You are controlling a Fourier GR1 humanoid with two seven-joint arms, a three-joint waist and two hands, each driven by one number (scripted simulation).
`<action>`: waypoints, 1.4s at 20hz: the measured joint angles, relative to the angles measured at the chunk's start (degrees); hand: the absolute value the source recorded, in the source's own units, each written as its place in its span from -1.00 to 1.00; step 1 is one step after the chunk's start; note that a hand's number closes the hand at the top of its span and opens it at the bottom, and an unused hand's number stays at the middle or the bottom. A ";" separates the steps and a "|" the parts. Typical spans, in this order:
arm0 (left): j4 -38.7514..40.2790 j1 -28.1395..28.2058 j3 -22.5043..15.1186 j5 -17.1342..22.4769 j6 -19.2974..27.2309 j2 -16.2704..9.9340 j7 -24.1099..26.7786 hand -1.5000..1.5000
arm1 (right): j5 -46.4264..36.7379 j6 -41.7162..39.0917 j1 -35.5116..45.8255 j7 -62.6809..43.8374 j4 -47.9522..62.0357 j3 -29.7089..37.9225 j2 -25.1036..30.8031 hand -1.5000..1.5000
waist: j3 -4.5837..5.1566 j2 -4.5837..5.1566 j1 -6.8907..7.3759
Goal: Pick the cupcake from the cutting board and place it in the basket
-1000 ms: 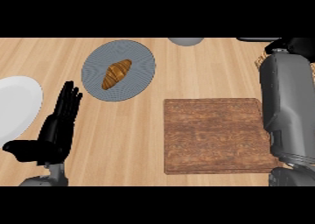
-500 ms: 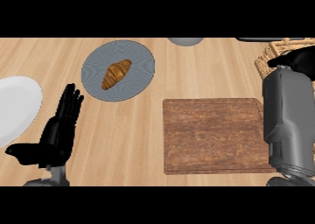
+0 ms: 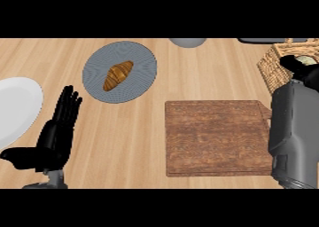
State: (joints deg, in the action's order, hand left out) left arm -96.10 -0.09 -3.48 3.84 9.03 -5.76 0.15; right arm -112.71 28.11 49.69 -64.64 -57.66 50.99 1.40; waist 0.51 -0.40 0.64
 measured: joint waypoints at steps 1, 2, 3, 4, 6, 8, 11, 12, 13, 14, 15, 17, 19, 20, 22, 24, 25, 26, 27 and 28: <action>-0.09 0.06 0.03 -0.06 0.05 0.00 -0.14 0.00 | 0.15 -0.08 -0.15 -0.16 -0.59 0.08 -0.25 -1.00 | 0.02 -0.04 -0.06; 0.05 0.17 -0.04 -0.19 0.14 0.17 -0.02 0.00 | 0.89 0.10 -0.98 -0.08 -1.07 0.12 -0.45 -1.00 | 0.02 -0.07 -0.13; -0.17 0.06 0.13 -0.20 0.18 0.04 -0.37 0.00 | 1.40 0.16 -1.79 -0.01 -1.25 0.13 -0.64 -1.00 | -0.07 0.00 -0.17; -0.63 0.02 0.08 -0.37 0.26 -0.02 -0.77 0.00 | 1.63 0.10 -1.85 0.01 -1.03 0.18 -0.49 -1.00 | -0.17 0.09 -0.16; -0.91 -0.39 0.29 -0.27 0.11 -0.19 -1.38 0.00 | 2.47 1.12 -2.48 0.57 -0.36 0.66 0.08 -1.00 | -0.21 0.16 -0.13; -0.03 -0.43 0.29 -0.46 0.06 0.14 -0.72 0.00 | 3.18 1.92 -3.44 1.20 -1.30 0.03 -0.36 -1.00 | -0.26 0.20 -0.24; 0.57 -1.59 0.90 0.04 -0.51 -0.14 -1.28 0.00 | 3.65 3.40 -4.12 1.93 -2.60 -1.36 -0.29 -1.00 | -0.36 0.28 -0.27; 0.15 -1.36 0.77 0.07 -0.56 -0.04 -1.51 0.00 | 3.05 4.14 -4.08 2.15 -2.48 -1.67 -0.13 -1.00 | -0.37 0.33 -0.15; 0.20 -1.28 0.34 -0.52 0.01 0.52 -1.33 0.00 | 2.82 4.80 -4.81 2.44 -3.33 -2.34 -0.38 -1.00 | -0.37 0.32 -0.19; -0.05 -0.86 0.10 -0.83 0.19 0.72 -1.11 0.00 | 2.75 5.36 -5.38 2.89 -4.30 -2.62 -0.12 -1.00 | -0.40 0.32 -0.23; 0.27 -0.71 0.16 -0.67 -0.13 0.73 -0.64 0.00 | 1.89 5.83 -5.77 2.81 -5.02 -3.19 -0.36 -1.00 | -0.40 0.33 -0.22; 0.06 -0.85 -0.27 -1.24 0.23 1.03 -0.92 0.00 | -0.91 6.41 -6.09 2.30 -6.41 -3.83 -0.68 -1.00 | -0.42 0.38 -0.16; 0.44 -0.92 -0.24 -1.39 0.15 1.01 -0.83 0.00 | -3.37 6.34 -6.57 1.69 -9.05 -4.83 -0.99 -1.00 | -0.44 0.36 -0.25; 0.42 -0.37 -0.08 -1.32 0.00 0.92 -0.42 0.00 | -4.66 5.86 -6.63 1.01 -10.35 -5.32 -1.11 -1.00 | -0.45 0.34 -0.21; 0.49 0.07 0.26 -0.81 -0.62 0.68 -0.01 0.00 | -6.33 4.93 -7.26 -0.40 -12.80 -6.67 -1.29 -1.00 | -0.45 0.29 -0.16; 0.09 -0.05 -0.04 -1.08 -0.59 0.74 -0.33 0.00 | -7.94 3.73 -8.56 -1.84 -15.21 -8.23 -1.41 -1.00 | -0.45 0.25 -0.17; -0.31 0.16 0.07 -1.07 -0.56 0.62 -0.64 0.00 | -8.53 3.00 -8.70 -2.24 -16.97 -8.64 -1.41 -1.00 | -0.46 0.20 -0.23; -0.34 0.21 0.03 -1.08 -0.38 0.85 -0.68 0.00 | -9.19 2.22 -9.24 -3.10 -18.44 -9.66 -1.41 -1.00 | -0.45 0.16 -0.17; -0.44 0.09 0.28 -1.00 -0.36 0.73 -0.86 0.00 | -9.85 1.65 -9.82 -3.66 -20.19 -10.18 -1.41 -1.00 | -0.44 0.13 -0.21; 0.07 -0.19 0.62 -0.82 -0.48 0.61 -0.82 0.00 | -10.35 1.14 -10.18 -4.05 -22.17 -10.82 -1.41 -1.00 | -0.44 0.10 -0.33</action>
State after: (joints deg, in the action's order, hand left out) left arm -96.03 -0.28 -2.87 3.03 8.55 -5.15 -0.66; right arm -123.06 29.25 39.51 -68.69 -79.82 40.17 -0.01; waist 0.07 -0.29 0.30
